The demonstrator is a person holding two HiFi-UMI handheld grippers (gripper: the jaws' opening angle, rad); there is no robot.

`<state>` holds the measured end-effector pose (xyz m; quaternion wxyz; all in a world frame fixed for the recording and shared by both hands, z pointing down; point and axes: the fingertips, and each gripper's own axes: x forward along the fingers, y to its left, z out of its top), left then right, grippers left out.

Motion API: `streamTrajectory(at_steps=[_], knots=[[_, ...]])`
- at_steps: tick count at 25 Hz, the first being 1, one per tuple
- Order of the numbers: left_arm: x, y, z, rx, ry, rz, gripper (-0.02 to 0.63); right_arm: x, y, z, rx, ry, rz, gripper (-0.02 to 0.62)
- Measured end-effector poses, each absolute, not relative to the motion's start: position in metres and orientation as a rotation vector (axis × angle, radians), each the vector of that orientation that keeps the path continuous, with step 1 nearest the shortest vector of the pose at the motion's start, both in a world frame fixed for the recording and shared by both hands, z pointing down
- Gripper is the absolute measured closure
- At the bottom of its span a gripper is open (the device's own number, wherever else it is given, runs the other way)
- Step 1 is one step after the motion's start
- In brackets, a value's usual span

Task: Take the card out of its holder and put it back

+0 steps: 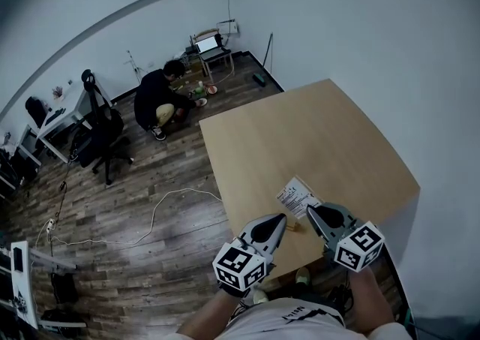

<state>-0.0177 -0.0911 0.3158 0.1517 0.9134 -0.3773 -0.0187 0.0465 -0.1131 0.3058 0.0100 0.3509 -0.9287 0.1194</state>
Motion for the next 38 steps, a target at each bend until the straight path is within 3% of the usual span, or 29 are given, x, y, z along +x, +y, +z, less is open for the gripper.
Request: streamTrajectory(at_steps=[22, 38], knots=[[-0.025, -0.105, 0.336, 2.519, -1.181, -0.066, 0.594, 0.064, -0.132, 0.332, 1.043, -2.869, 0.428, 0.571], [-0.03, -0.137, 0.418, 2.327, -1.414, 0.007, 0.592, 0.068, -0.17, 0.442, 0.696, -2.88, 0.469, 0.571]])
